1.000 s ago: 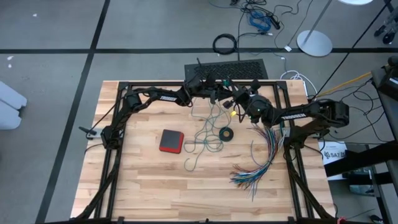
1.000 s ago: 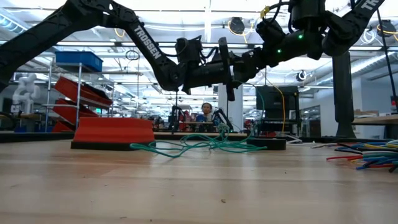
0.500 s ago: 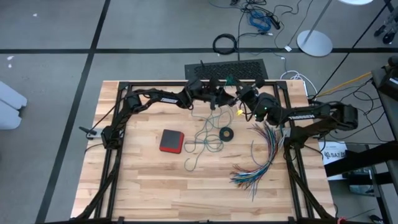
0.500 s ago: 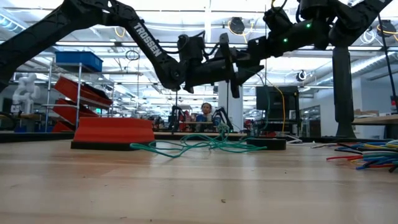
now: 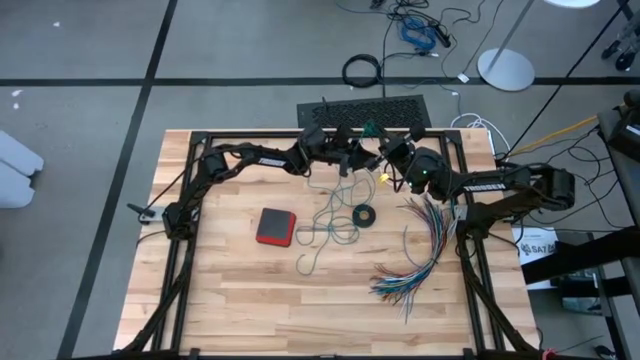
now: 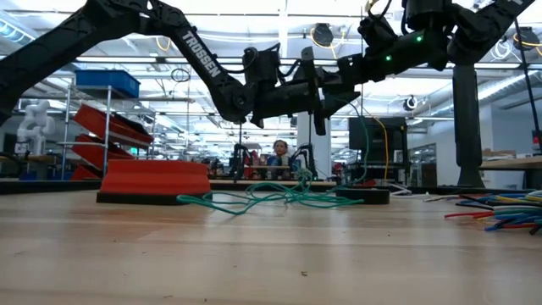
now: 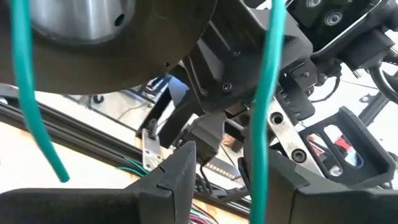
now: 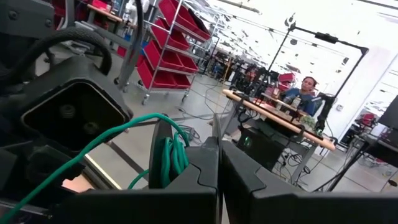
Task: Coiling cords
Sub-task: Coil the green wire cable on the spool
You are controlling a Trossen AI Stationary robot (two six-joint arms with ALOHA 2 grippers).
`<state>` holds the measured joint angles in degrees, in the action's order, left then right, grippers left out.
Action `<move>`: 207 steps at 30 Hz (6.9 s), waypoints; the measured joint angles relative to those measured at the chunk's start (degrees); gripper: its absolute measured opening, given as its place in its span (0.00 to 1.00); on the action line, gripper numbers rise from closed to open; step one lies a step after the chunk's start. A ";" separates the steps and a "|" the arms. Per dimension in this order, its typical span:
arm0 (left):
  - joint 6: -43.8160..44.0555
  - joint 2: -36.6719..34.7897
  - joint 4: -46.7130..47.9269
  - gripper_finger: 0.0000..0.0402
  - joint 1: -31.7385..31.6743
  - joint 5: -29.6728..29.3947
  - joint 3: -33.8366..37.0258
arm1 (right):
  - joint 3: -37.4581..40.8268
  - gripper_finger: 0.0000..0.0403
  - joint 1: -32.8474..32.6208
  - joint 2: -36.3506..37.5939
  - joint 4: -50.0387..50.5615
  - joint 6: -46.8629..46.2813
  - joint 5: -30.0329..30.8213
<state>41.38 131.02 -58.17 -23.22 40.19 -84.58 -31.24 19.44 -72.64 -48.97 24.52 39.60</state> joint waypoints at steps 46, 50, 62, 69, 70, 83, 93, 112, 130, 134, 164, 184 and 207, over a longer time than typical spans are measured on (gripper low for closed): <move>-2.03 0.40 6.22 0.42 -1.89 12.54 0.23 | -0.36 0.00 -0.92 0.23 10.37 7.54 -6.22; 1.84 0.50 7.12 0.42 -2.60 17.97 0.29 | -0.37 0.00 -1.81 0.28 14.48 10.01 -5.68; -13.31 0.22 29.23 0.42 -1.08 16.00 0.11 | -0.17 0.00 -2.29 1.96 30.20 2.18 -12.06; -19.89 0.20 39.20 0.42 1.15 13.50 0.09 | -0.15 0.00 -2.27 2.03 39.76 -0.51 -17.67; -20.52 0.20 39.87 0.42 1.55 13.08 0.09 | -0.12 0.00 -2.29 2.03 40.80 -1.13 -18.70; -28.80 0.15 47.81 0.42 4.99 4.82 0.05 | -0.09 0.00 -5.25 2.03 49.75 -1.08 -24.76; -29.90 0.15 48.54 0.42 5.81 4.44 0.05 | -0.09 0.00 -7.38 -4.13 48.20 -2.87 -24.50; -32.72 0.11 51.39 0.42 6.16 4.46 0.05 | -0.31 0.00 -8.28 -8.74 45.75 -4.60 -24.69; -32.78 0.11 51.27 0.42 6.22 4.48 0.05 | -0.07 0.00 -8.31 -8.44 49.36 -7.25 -26.71; -32.80 0.11 51.08 0.42 6.20 4.50 0.05 | -0.07 0.00 -8.31 -8.46 49.35 -7.07 -26.67; -32.81 0.11 50.03 0.42 6.75 4.48 0.05 | -0.02 0.12 -8.13 -8.48 50.64 -7.46 -28.13; -32.96 0.11 49.55 0.42 6.75 4.37 0.05 | 0.07 0.12 -3.91 -1.64 58.33 -12.41 -36.47; -32.89 0.11 49.53 0.42 6.86 3.89 0.05 | -0.09 0.21 -3.72 -1.86 60.08 -15.10 -38.19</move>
<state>8.49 131.13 -8.64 -16.36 44.07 -84.53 -31.33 15.73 -74.50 11.11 9.41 1.41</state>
